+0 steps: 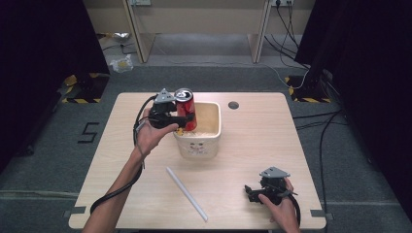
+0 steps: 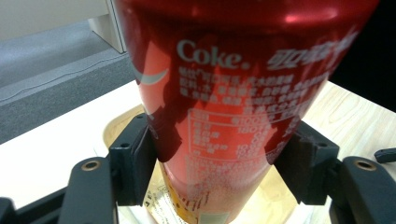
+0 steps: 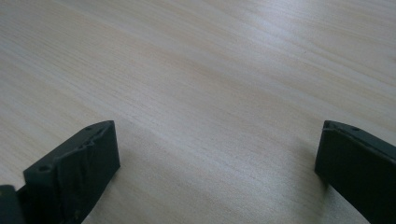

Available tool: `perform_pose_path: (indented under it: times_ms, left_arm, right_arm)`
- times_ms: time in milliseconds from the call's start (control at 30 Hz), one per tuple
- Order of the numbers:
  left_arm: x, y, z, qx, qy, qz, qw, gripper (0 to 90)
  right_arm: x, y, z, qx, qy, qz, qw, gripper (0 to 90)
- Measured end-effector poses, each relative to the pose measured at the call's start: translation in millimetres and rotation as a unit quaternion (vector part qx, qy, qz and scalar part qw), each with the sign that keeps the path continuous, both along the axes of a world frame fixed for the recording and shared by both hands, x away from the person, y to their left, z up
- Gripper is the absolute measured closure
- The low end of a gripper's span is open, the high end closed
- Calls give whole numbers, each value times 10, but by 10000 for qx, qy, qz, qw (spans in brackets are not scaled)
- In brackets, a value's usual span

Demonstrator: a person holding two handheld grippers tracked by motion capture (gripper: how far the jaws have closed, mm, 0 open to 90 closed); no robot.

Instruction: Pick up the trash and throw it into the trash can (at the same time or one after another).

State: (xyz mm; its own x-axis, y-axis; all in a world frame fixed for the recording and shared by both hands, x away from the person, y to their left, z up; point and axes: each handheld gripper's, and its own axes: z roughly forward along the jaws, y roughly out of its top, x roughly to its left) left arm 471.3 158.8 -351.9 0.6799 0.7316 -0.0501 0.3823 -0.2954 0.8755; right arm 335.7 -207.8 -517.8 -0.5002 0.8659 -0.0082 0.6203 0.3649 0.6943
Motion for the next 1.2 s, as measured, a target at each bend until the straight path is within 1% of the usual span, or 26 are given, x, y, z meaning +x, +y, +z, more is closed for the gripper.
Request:
perform_pose_path:
  times_ms: [467,833,1067,1133,1200]
  left_arm:
    - [122,-40,-171,141,140,31,9998,339]
    - [150,-47,-250,197,256,3,9995,336]
    - [158,-43,-263,224,277,10,9994,326]
    - [158,-46,-276,298,277,-8,9992,327]
    - [157,-46,-285,294,285,-14,9992,328]
  right_arm:
    - [1,-1,0,-8,-8,3,10000,0]
    - [2,0,-2,2,-23,4,10000,0]
    - [2,0,-4,0,-27,7,10000,0]
    - [2,0,-3,-1,-16,6,10000,0]
    - [1,0,-2,-1,-14,4,10000,0]
